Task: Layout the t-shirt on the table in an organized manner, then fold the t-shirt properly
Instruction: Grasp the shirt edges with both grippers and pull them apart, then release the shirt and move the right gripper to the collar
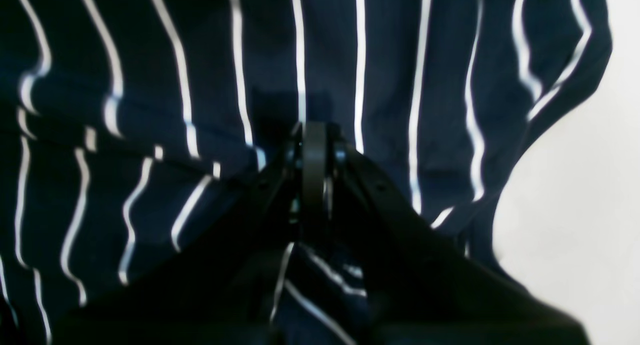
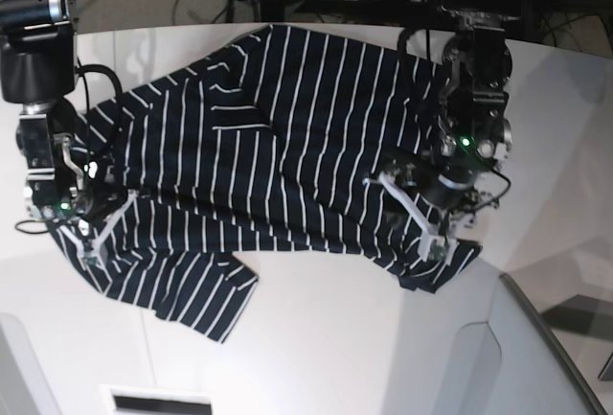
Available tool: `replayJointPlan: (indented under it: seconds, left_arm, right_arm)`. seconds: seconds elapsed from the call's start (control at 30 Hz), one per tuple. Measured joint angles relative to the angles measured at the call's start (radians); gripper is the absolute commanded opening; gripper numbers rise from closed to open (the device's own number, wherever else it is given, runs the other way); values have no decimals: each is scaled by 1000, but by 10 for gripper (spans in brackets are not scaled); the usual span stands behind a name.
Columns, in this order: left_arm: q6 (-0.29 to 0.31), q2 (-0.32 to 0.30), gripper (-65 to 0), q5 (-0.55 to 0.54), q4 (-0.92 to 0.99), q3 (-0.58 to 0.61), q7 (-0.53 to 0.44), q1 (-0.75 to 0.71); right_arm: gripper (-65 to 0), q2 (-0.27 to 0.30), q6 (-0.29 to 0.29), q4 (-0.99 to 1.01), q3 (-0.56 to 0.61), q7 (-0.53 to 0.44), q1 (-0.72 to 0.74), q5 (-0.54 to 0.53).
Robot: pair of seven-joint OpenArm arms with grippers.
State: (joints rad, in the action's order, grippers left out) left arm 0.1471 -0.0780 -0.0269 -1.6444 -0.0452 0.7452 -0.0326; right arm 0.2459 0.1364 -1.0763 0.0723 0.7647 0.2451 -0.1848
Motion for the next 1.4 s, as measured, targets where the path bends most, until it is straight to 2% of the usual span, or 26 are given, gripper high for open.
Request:
replayJointPlan:
  seconds: [0.1, 0.17, 0.2, 0.27, 0.37, 0.43, 0.53, 0.63, 0.73, 0.9, 0.97, 1.07, 1.13, 1.2, 1.27, 1.33, 1.4]
  left_arm:
    - [-5, 6, -316, 1, 85, -1, -51, -18]
    - [-5, 0, -316, 5, 154, -1, -134, -42]
    - [-3, -12, -316, 7, 180, 1, -176, -63]
    - [0, -37, -316, 60, 217, 2, -197, -94]
    - [-11, -44, -316, 127, 226, -8, -229, -117]
    - [-11, -41, -316, 132, 214, -5, -237, -119]
    - [-1, -37, -316, 135, 184, -3, -240, -140]
    - [-1, -39, -316, 136, 190, -4, -233, -150]
    - [-5, -36, -316, 136, 251, -4, -244, -129]
    - [-4, -39, -316, 118, 351, -6, -315, -92]
    - [-4, -40, -316, 104, 398, -6, -395, -79]
    - [-8, -39, -316, 93, 453, -11, -524, -85]
    - [-20, -38, -316, 86, 468, -10, -517, -65]
    - [-66, -30, -318, 103, 470, -5, -476, -38]
    - [-80, -27, -318, 109, 434, -5, -436, -41]
    - [-90, -29, -318, 122, 378, -5, -365, -55]
    - [-91, -35, -318, 128, 312, -4, -270, -60]
  right_arm:
    - [-635, -1, 84, -26, -1, 35, 3, 2]
    - [-635, -3, 111, -85, -4, 56, -19, 3]
    - [-635, -3, 110, -123, -7, 62, -42, -1]
    - [-635, -3, 94, -191, -10, 103, -96, 0]
    - [-635, -2, 55, -283, -13, 162, -175, 0]
    - [-635, -6, 56, -322, -52, 169, -216, -10]
    - [-635, 4, 55, -314, -111, 174, -249, 4]
    - [-635, 9, 45, -249, -114, 170, -259, 5]
    - [-635, 3, 48, -164, -108, 111, -238, 6]
    - [-635, 30, 67, 80, -108, -58, -85, -22]
    - [-635, 43, 66, 156, -78, -111, -35, -23]
    - [-635, 64, 66, 241, 40, -124, 47, -2]
    - [-635, 65, 63, 262, 75, -119, 73, 6]
    - [-630, 64, 58, 261, 77, -115, 76, 6]
    - [-626, 64, 59, 212, 77, -86, 61, 5]
    - [-617, 63, 67, 63, 78, 3, -9, 14]
    - [-560, 70, 80, -186, 61, 5, -132, -3]
